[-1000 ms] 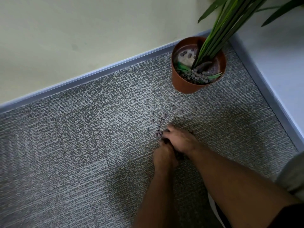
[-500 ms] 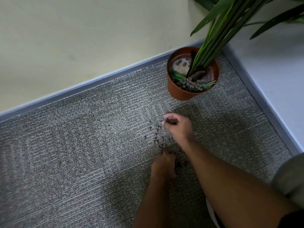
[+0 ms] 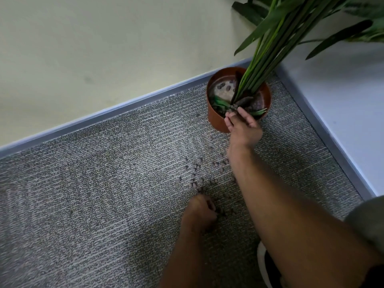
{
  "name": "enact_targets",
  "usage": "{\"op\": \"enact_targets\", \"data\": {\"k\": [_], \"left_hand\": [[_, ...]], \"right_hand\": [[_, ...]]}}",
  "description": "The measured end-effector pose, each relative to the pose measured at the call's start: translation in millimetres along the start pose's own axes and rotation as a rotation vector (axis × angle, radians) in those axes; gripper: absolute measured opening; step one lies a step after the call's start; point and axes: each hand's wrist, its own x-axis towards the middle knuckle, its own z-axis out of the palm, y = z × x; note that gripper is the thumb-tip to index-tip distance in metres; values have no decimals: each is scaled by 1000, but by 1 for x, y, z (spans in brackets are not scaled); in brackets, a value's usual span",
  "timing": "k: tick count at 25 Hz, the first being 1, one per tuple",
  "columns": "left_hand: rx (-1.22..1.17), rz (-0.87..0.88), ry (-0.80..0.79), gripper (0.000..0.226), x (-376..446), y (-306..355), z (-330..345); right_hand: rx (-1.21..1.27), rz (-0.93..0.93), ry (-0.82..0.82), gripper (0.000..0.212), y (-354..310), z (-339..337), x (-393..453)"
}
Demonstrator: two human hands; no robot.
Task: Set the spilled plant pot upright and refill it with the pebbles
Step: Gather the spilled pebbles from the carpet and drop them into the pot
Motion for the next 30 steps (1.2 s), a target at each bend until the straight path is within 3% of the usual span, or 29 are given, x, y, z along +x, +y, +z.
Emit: {"op": "enact_targets", "data": {"k": [2,6,8,11,14,16,19,21,25,27,30], "left_hand": [[-229,-50,84,13,3,4,-7],[-1004,-167,196,24,6,44,-54],[-1235,-96,219,23,8,75,-86],[-1353,77,239,16,17,127,-127],[-1292,71,325,11,35,179,-155],[-1107,66,390,11,50,200,-165],[-808,98,444,9,60,195,-162],[-738,99,502,13,57,176,-152],[-577,31,670,18,42,100,-111],[-342,3,619,30,31,48,-82],[-134,-36,471,60,26,-11,-54]], "right_hand": [[-2,8,20,28,1,-3,3],[56,6,32,26,4,-2,6],[78,6,21,29,4,-4,6],[79,21,-8,31,3,-8,6],[62,24,8,29,0,-9,8],[98,54,1,30,0,-12,8],[98,66,18,30,0,-17,10],[26,11,23,29,2,-17,8],[-491,-270,-34,13,13,-21,-2],[-736,-394,-157,10,18,-25,-4],[-1030,-433,-329,9,32,-20,1]]}}
